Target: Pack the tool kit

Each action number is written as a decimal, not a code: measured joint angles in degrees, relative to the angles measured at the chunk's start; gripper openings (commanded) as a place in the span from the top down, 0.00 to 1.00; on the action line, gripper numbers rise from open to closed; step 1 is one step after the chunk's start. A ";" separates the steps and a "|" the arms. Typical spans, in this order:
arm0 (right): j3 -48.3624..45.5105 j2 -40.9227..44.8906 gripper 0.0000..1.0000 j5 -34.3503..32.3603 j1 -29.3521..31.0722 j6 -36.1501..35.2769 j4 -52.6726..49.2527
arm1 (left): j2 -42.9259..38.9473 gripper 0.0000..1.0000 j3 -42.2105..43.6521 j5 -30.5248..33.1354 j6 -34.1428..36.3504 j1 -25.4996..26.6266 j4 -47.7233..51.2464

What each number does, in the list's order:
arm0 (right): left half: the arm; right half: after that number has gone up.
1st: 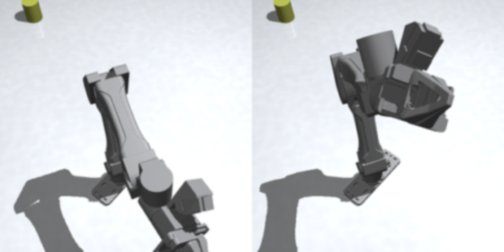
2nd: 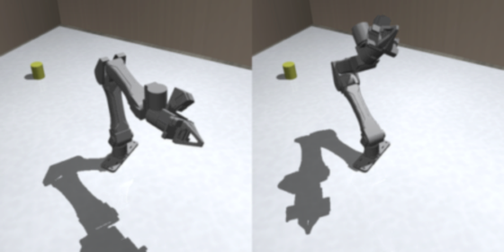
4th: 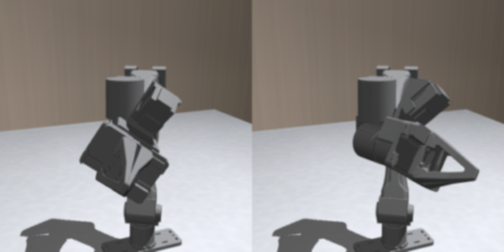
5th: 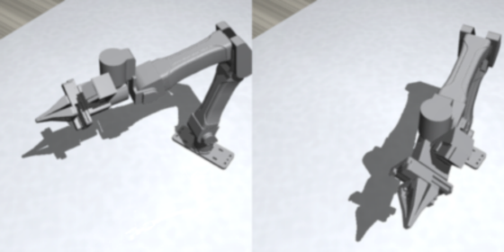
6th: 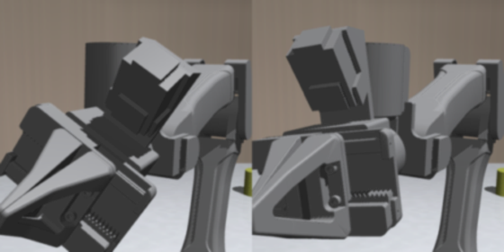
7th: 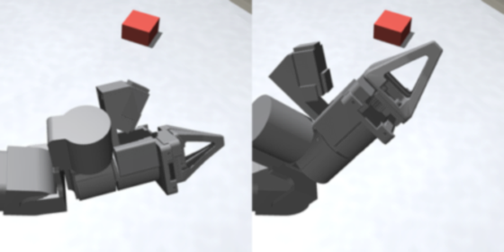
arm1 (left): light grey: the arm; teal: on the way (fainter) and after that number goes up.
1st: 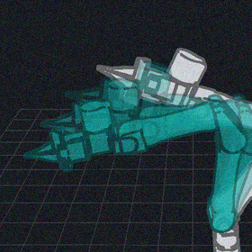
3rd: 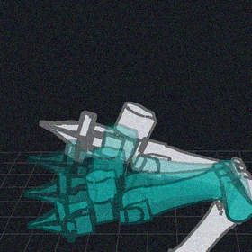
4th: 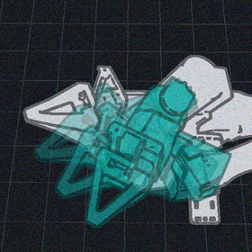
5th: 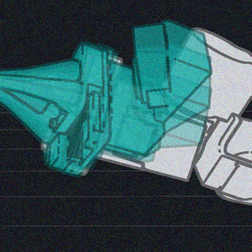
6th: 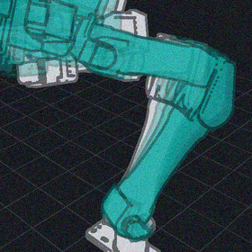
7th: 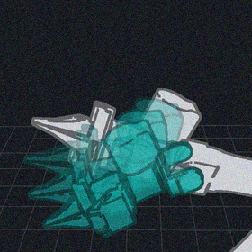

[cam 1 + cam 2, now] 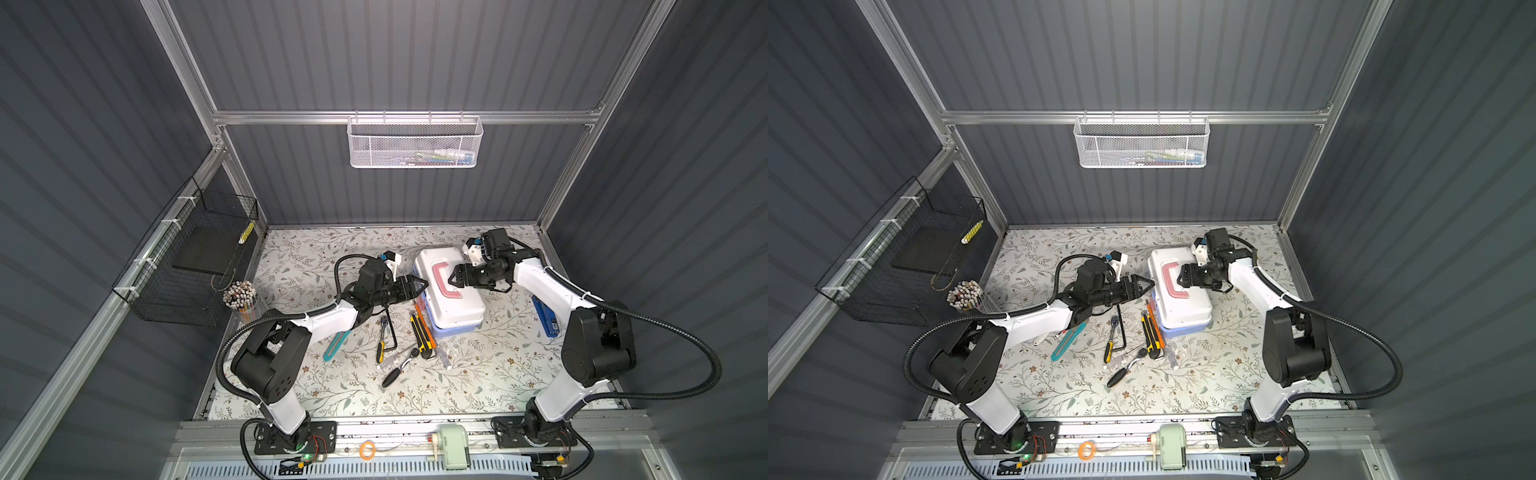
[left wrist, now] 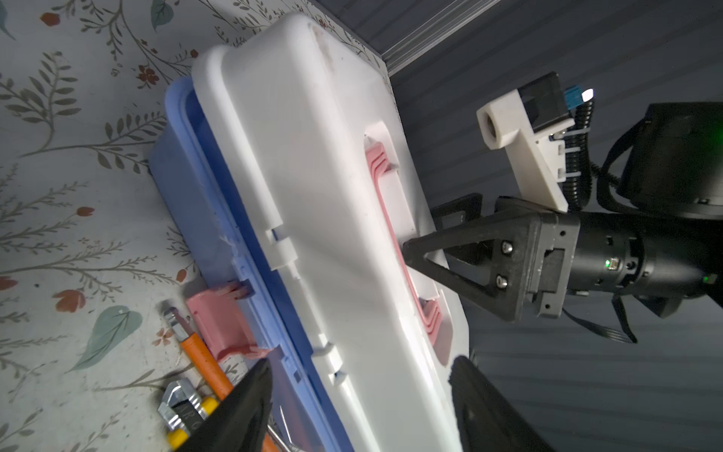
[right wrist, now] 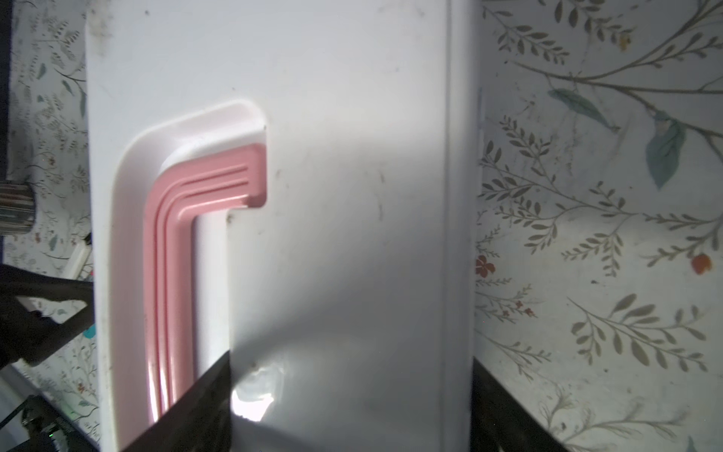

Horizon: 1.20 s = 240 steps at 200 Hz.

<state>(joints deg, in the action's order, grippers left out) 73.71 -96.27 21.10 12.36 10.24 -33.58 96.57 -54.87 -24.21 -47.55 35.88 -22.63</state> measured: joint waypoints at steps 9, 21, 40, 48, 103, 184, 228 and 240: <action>-0.85 0.66 0.41 1.84 -0.94 0.24 0.48 | 0.02 0.27 0.00 -0.42 -0.07 0.00 -0.31; -2.08 1.53 0.42 4.70 -2.27 0.94 1.36 | 0.02 0.27 0.00 -1.09 -0.55 0.02 -1.07; -3.91 2.51 0.42 8.92 -4.24 2.21 3.10 | 0.33 0.27 -0.02 -2.12 -1.88 0.02 -3.37; -4.61 2.82 0.42 10.34 -4.94 2.62 3.78 | 0.59 0.28 -0.02 -2.69 -2.75 0.02 -4.66; -7.74 3.15 0.42 18.18 -7.78 5.35 8.22 | 4.79 0.29 -1.99 -5.05 -7.89 1.20 -11.23; -9.16 3.17 0.39 22.34 -9.03 7.52 11.78 | 11.04 0.33 -6.36 -6.10 -14.82 3.43 -20.72; -9.33 3.17 0.33 23.76 -9.92 8.66 12.81 | 11.87 0.53 -7.69 -5.90 -17.62 3.50 -22.53; -9.33 3.17 0.30 24.65 -10.34 8.98 13.27 | 12.00 0.58 -7.96 -5.84 -18.75 3.37 -23.80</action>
<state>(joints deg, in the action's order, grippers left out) 64.38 -93.10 45.76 2.02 19.22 -20.32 108.57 -62.83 -30.04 -66.30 39.24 -46.44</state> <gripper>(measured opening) 0.778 0.470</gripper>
